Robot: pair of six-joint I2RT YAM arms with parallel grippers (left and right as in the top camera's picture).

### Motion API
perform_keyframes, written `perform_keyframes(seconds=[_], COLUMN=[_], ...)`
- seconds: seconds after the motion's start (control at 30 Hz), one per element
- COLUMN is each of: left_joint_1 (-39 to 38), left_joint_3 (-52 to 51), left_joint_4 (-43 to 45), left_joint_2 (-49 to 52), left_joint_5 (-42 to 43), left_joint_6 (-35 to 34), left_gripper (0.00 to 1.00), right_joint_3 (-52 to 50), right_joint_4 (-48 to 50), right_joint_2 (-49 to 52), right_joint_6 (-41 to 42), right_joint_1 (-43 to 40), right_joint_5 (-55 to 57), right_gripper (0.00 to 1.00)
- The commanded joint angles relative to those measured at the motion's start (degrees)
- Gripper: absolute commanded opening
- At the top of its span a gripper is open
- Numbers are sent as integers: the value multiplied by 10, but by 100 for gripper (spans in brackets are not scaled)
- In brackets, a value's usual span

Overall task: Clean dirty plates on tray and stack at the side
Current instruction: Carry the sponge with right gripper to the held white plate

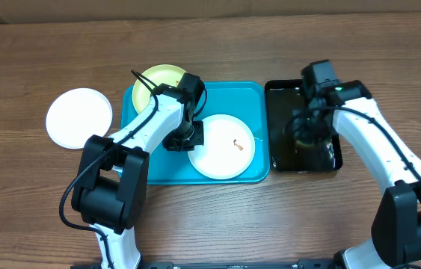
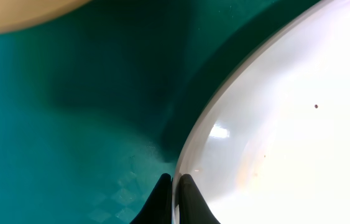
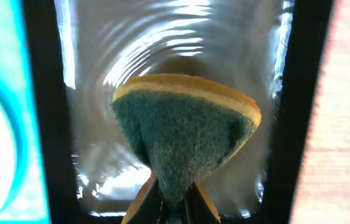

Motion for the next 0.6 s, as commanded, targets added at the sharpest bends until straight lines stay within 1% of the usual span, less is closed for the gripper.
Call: perform_keyframes(seconds=[0.0,0.13,0.17,0.37,0.57], left_joint_1=[-7,-7,-7,-7,-7], left_joint_3=[-5,-5,-5,-5,-5], left_joint_4=[3,4,4,3,4], left_joint_2=[-9,-9,-9,-9,-9], left_joint_5=[6,6,6,6,6], left_joint_6=[-8,-8,-8,-8,-8], left_gripper=[4,4,4,4,4], right_joint_3=[19,25,25,24,24], right_joint_4=[6,43,51,69,85], right_joint_2=[-11,-11,-11,-6,20], right_joint_6=[-55,-53,-52,-50,-23], right_joint_1=[31,66,76,128,174], right_joint_5=[-55,-145,-148,-86,-15], right_gripper=[4,4,4,4,4])
